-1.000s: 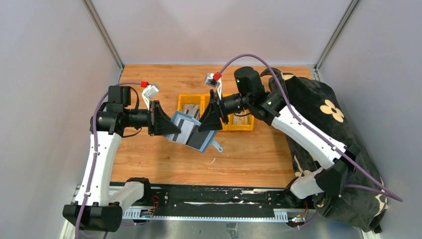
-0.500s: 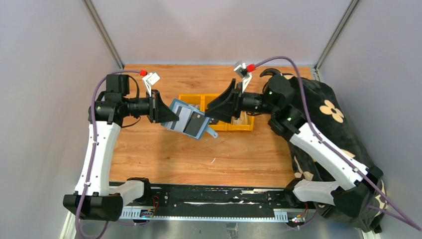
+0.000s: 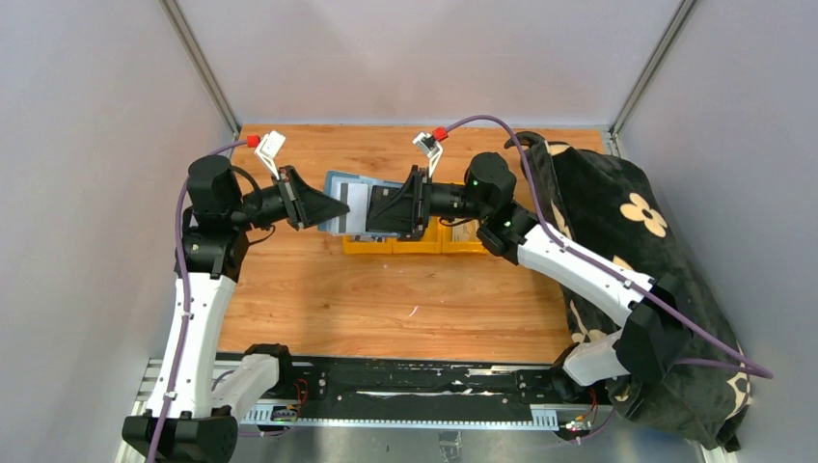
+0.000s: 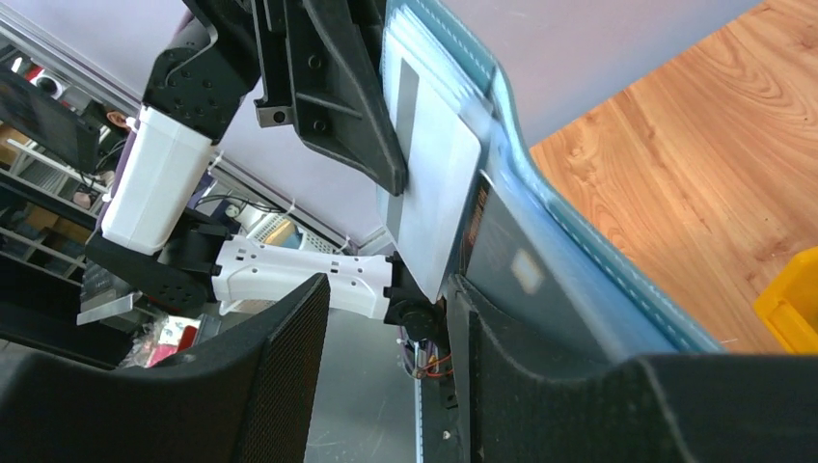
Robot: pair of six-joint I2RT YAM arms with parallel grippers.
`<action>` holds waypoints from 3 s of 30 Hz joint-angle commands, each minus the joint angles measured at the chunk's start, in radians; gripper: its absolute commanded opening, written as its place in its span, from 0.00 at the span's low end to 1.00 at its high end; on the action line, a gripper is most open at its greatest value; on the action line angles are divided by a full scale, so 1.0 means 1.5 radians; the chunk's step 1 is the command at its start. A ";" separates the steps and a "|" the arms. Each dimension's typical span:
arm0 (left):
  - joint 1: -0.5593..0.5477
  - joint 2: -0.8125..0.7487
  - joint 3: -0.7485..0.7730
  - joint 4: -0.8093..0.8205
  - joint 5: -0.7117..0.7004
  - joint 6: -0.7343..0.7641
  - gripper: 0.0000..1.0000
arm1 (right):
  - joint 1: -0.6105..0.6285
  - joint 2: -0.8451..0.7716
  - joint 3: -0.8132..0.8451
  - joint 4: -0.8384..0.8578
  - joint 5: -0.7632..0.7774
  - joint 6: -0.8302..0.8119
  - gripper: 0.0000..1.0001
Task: Take the credit cards out of the card holder
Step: Remove the credit card from the card holder.
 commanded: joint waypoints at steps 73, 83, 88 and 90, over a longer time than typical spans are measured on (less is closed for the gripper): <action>-0.002 -0.050 -0.060 0.182 0.061 -0.187 0.08 | -0.022 0.054 -0.015 0.338 -0.012 0.204 0.00; -0.002 -0.061 -0.068 0.288 0.053 -0.286 0.09 | -0.029 0.025 -0.099 0.437 0.040 0.231 0.00; -0.002 -0.064 -0.067 0.302 0.051 -0.305 0.09 | -0.036 0.008 -0.124 0.456 0.067 0.230 0.00; -0.002 -0.065 -0.067 0.302 0.050 -0.309 0.11 | -0.036 0.007 -0.127 0.459 0.071 0.233 0.00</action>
